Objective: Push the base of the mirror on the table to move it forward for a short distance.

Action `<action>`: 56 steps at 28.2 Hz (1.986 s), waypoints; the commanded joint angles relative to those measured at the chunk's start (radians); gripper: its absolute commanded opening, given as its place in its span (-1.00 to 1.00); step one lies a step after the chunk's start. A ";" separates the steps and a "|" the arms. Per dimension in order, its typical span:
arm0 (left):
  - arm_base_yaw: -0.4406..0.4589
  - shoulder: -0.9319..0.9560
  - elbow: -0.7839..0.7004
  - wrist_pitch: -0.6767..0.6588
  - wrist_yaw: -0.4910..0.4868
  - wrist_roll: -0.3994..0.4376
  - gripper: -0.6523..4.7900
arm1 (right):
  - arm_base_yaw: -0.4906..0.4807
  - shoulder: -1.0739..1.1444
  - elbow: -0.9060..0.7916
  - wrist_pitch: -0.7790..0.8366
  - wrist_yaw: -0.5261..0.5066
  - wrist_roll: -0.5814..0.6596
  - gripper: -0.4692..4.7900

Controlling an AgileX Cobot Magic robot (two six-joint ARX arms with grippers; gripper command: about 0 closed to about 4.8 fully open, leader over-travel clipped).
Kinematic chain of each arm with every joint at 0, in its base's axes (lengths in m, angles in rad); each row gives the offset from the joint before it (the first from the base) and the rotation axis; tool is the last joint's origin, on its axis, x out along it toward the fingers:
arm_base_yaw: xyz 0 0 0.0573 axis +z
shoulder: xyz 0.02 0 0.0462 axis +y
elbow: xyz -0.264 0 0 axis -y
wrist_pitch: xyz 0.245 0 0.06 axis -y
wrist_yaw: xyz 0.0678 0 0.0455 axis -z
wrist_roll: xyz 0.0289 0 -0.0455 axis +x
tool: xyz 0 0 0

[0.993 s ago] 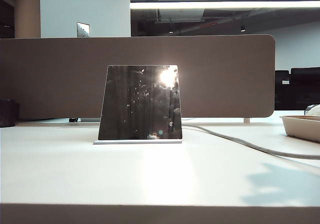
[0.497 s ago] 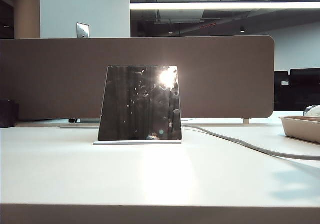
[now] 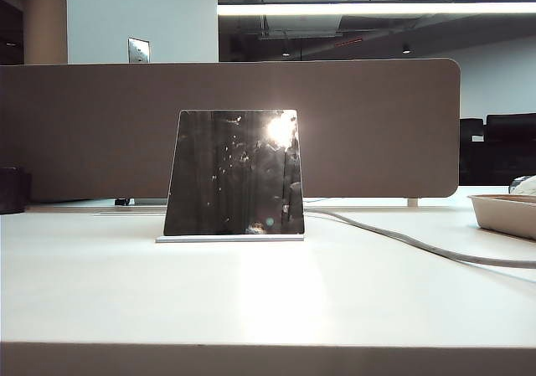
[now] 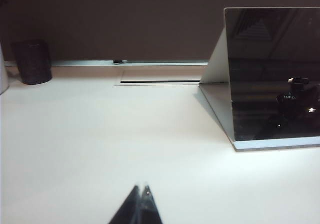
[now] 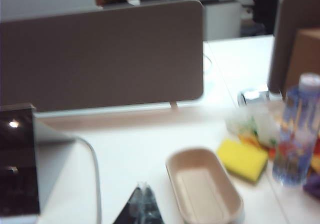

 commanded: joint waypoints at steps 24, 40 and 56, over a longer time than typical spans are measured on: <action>0.000 0.001 0.001 0.011 -0.002 0.004 -0.76 | 0.259 -0.457 -0.745 0.513 0.108 -0.151 -0.82; 0.000 0.001 0.001 0.011 -0.002 0.004 -0.76 | 0.373 -0.522 -0.745 0.405 0.307 -0.204 -0.82; 0.000 0.001 0.001 0.011 -0.003 0.004 -0.76 | 0.396 -0.522 -0.745 0.335 0.334 -0.204 -0.82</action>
